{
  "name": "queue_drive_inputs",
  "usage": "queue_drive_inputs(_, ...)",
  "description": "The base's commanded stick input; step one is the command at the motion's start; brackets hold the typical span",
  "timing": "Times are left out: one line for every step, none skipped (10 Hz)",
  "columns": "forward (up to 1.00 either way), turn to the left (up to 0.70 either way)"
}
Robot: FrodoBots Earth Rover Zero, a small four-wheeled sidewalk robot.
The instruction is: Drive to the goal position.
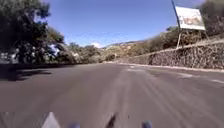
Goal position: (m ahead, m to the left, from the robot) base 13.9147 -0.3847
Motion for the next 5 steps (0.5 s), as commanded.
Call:
queue_drive_inputs(0.85, -0.34)
queue_drive_inputs(0.85, -0.33)
queue_drive_inputs(0.85, -0.32)
queue_drive_inputs(0.85, -0.3)
queue_drive_inputs(0.85, 0.0)
